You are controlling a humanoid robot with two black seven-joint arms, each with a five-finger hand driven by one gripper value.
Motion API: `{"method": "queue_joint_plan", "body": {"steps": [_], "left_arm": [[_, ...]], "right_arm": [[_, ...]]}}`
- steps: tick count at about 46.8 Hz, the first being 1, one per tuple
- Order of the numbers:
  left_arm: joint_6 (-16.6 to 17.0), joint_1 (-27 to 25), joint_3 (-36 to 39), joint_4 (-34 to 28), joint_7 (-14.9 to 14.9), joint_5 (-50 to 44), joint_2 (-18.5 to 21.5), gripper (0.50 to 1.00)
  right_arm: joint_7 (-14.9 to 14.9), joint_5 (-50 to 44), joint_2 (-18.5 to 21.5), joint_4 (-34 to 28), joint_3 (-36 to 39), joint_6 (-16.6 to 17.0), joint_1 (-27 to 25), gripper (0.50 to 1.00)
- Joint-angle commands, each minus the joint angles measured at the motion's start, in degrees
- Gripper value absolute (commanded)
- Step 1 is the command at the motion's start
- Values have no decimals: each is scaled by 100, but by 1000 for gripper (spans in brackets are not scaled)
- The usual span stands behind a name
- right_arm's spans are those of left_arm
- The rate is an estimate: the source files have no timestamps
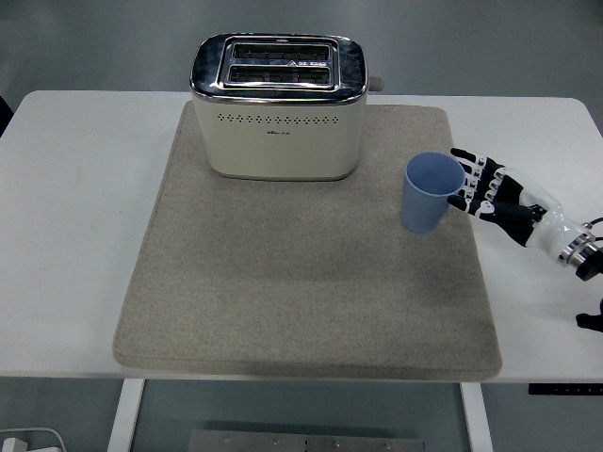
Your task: Put the water cup in front of the bread machine
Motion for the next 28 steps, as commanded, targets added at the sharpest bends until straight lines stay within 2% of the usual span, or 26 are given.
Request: {"method": "queue_joint_plan", "body": {"steps": [1, 28], "left_arm": [[0, -5, 0, 8, 7, 0, 0, 1000], [0, -5, 0, 8, -1, 0, 0, 1000]], "right_arm": [[13, -47, 68, -2, -1, -42, -33, 924], [48, -152, 358, 42, 69, -271, -103, 924]]}}
